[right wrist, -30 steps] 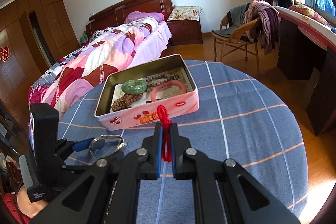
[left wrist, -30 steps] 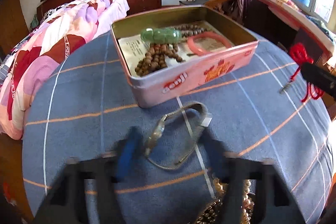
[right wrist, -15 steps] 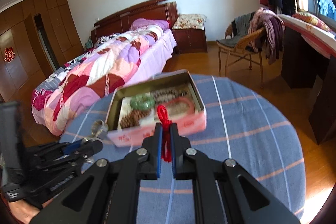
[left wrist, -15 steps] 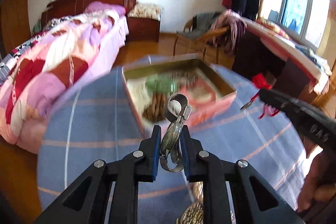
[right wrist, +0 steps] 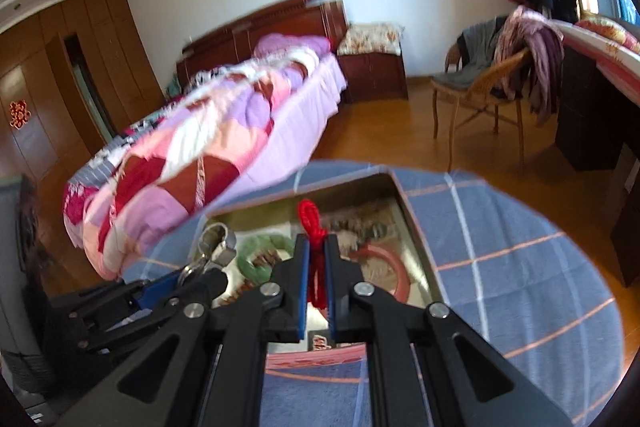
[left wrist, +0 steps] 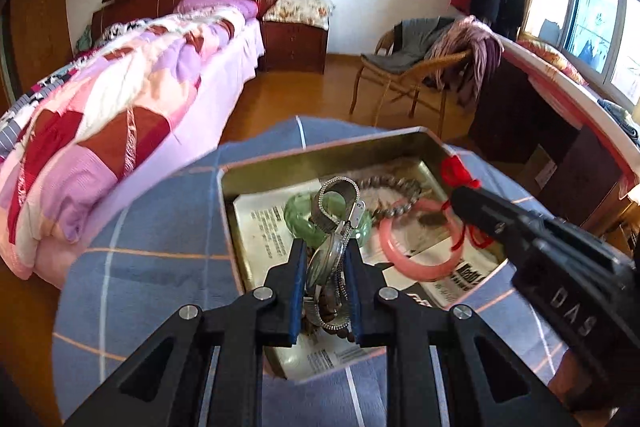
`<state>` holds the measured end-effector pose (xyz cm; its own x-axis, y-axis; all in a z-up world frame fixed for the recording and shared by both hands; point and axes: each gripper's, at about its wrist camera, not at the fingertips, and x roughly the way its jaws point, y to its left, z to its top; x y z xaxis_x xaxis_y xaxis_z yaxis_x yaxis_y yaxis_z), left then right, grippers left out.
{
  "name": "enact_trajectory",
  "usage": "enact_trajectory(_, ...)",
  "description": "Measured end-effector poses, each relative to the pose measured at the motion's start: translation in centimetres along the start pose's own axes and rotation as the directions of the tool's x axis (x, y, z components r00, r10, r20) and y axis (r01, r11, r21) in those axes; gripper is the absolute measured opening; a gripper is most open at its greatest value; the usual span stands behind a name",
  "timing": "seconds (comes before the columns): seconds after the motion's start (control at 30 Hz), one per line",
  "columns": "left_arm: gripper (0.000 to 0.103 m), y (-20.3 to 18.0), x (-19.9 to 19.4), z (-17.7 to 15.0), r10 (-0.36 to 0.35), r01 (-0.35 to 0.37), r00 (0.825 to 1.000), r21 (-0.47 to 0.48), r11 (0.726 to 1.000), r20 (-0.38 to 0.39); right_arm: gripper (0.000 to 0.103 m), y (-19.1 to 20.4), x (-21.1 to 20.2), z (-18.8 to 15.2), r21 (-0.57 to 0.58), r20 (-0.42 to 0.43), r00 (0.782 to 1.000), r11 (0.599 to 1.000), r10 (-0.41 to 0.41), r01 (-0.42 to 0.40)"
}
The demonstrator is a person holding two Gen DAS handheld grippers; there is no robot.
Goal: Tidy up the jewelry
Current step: 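Carry the watch and red string into the pink tin and open both tools, then reach the left tool to the large gold bead strand and grasp it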
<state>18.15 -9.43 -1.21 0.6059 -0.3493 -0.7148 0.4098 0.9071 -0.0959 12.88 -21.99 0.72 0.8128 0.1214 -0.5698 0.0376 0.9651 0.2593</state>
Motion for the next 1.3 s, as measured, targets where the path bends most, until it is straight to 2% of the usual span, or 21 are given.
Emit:
enact_trajectory(0.1, 0.019, -0.3, 1.1, -0.1, 0.014, -0.013, 0.999, 0.022, 1.0, -0.029, 0.016, -0.8, 1.2, -0.7, 0.013, -0.033, 0.999, 1.0, 0.024, -0.024)
enact_trajectory(0.13, 0.019, -0.4, 1.3, -0.2, 0.019, -0.018, 0.999, 0.031, 0.999, -0.033, 0.03, -1.2, 1.1, -0.8, 0.025, -0.035, 0.999, 0.999, 0.033, -0.032)
enact_trajectory(0.17, 0.019, -0.5, 1.1, -0.3, 0.016, -0.015, 0.999, 0.032, 0.999, -0.035, 0.054, -1.4, 0.9, -0.7, 0.038, -0.036, 0.999, 0.999, 0.039, -0.038)
enact_trajectory(0.2, 0.02, -0.5, 0.9, -0.4, 0.011, -0.01, 0.999, 0.031, 0.999, -0.036, 0.063, -1.6, 0.2, -0.6, 0.052, -0.015, 0.999, 0.998, 0.043, -0.042)
enact_trajectory(0.23, 0.032, -0.5, 0.5, -0.4, 0.004, -0.004, 0.999, 0.027, 1.0, -0.036, 0.073, -1.8, -0.8, -0.6, 0.06, 0.025, 0.999, 0.997, 0.039, -0.04)
enact_trajectory(0.27, 0.047, -0.5, 0.2, -0.4, 0.006, -0.005, 0.999, 0.027, 1.0, -0.034, 0.073, -1.8, -1.7, -0.6, 0.061, 0.055, 0.998, 0.998, 0.025, -0.028)
enact_trajectory(0.33, 0.066, -0.6, -1.0, -0.6, 0.03, -0.029, 1.0, 0.036, 0.999, -0.006, 0.073, -1.7, -3.4, -0.6, 0.049, 0.078, 0.997, 0.999, -0.008, 0.004)
enact_trajectory(0.4, 0.067, -0.8, -2.8, -0.9, 0.048, -0.05, 0.998, 0.052, 0.997, 0.038, 0.073, -1.6, -4.9, -0.9, 0.049, 0.09, 0.995, 0.998, -0.04, 0.035)
enact_trajectory(0.57, 0.068, -1.1, -5.6, -2.4, 0.063, -0.066, 0.997, 0.079, 0.995, 0.045, 0.073, -1.6, -7.5, -2.8, 0.067, 0.05, 0.994, 0.993, -0.1, 0.097)
enact_trajectory(0.93, 0.069, -0.9, -9.5, -7.3, 0.09, -0.091, 0.996, 0.028, 0.995, 0.021, 0.073, 0.1, -10.4, -7.0, 0.054, -0.021, 0.996, 0.995, -0.083, 0.084)
enact_trajectory(1.3, 0.069, -1.1, -12.0, -9.8, 0.112, -0.112, 0.993, 0.003, 0.994, 0.031, 0.073, 1.9, -12.3, -8.9, 0.005, -0.017, 0.996, 0.996, -0.086, 0.086)
